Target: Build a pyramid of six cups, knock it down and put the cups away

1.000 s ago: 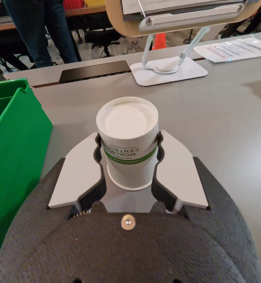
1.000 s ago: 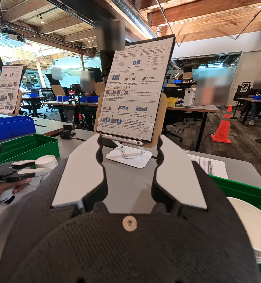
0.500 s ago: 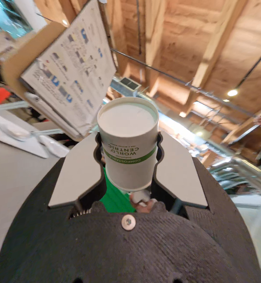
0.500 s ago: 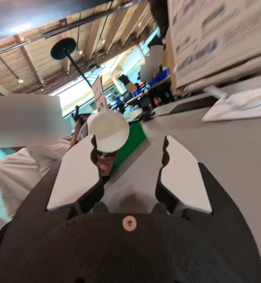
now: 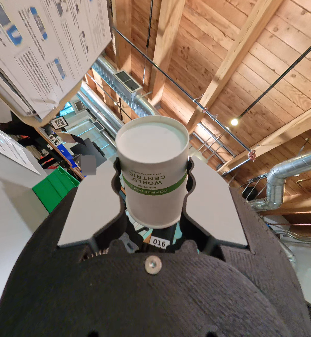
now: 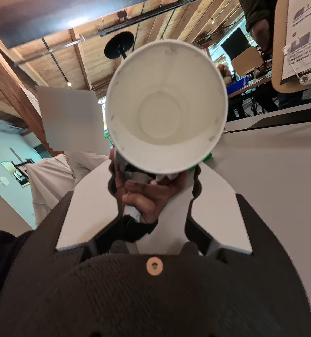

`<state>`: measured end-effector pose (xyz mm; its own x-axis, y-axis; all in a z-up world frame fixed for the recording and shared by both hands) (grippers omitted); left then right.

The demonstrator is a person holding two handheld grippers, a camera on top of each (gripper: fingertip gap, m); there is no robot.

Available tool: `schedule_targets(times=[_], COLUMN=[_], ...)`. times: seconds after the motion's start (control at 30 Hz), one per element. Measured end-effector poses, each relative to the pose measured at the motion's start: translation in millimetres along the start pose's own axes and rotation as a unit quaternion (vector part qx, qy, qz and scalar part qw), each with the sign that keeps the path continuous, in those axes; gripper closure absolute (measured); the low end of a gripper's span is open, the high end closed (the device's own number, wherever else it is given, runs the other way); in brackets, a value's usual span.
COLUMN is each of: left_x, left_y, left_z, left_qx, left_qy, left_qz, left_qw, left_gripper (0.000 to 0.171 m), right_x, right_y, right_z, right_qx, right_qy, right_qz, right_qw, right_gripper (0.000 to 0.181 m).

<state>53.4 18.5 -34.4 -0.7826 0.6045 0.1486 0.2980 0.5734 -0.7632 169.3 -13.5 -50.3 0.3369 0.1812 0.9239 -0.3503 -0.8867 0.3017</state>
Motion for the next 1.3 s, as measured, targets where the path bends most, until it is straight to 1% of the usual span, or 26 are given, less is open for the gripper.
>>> schedule_targets(times=[0.1, 0.23, 0.47, 0.7, 0.8, 0.83, 0.87, 1.1, 1.2, 1.3], left_x=[-14.2, -28.3, -53.6, -60.9, -66.2, -68.3, -70.2, -82.2, -80.3, -70.4], left_y=[3.6, 7.6, 14.3, 24.8, 25.8, 25.9, 26.2, 29.3, 31.5, 33.4], left_z=[-2.4, -4.4, -7.7, -6.4, -6.4, -6.8, -7.2, -7.8, -7.1, -5.7], left_qx=[-0.002, -0.001, 0.005, 0.025, 0.019, 0.020, 0.022, 0.036, 0.047, 0.061], left_qy=[0.020, 0.050, 0.122, 0.166, 0.190, 0.197, 0.202, 0.240, 0.229, 0.205], left_qz=[0.010, 0.011, -0.005, -0.011, -0.014, -0.019, -0.025, -0.044, -0.061, -0.074], left_qw=[1.000, 0.999, 0.993, 0.986, 0.981, 0.980, 0.979, 0.969, 0.970, 0.974], left_gripper=[0.099, 0.100, 0.101, 0.101, 0.101, 0.101, 0.101, 0.102, 0.106, 0.106], right_x=[10.4, 29.4, 49.1, 51.3, 46.7, 45.4, 45.6, 51.0, 59.7, 83.4], right_y=[-6.4, -19.0, -31.7, -40.4, -42.5, -42.7, -42.2, -46.0, -51.0, -62.3], right_z=[6.8, 19.4, 32.0, 31.3, 28.6, 28.3, 28.7, 30.8, 34.3, 47.3], right_qx=[-0.007, -0.025, -0.019, 0.005, 0.012, 0.015, 0.021, 0.040, 0.020, -0.028], right_qy=[-0.038, -0.092, -0.139, -0.134, -0.125, -0.125, -0.131, -0.129, -0.126, -0.123], right_qz=[-0.030, -0.040, -0.066, -0.101, -0.122, -0.127, -0.130, -0.135, -0.110, -0.040], right_qw=[0.999, 0.995, 0.988, 0.986, 0.985, 0.984, 0.983, 0.982, 0.986, 0.991], right_gripper=[0.103, 0.107, 0.100, 0.085, 0.081, 0.083, 0.090, 0.094, 0.094, 0.094])
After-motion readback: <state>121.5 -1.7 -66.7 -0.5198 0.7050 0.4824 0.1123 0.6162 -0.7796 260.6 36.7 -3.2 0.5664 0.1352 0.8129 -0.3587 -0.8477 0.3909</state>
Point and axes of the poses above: each gripper's, where its closed fingertips meet, z back along the fingers, x out of its top, y = z × x across the jaws, the point moved 6 cm from there along z, back along the fingers, and after that the axes turned 11 degrees about z, right-handed, at the moved point
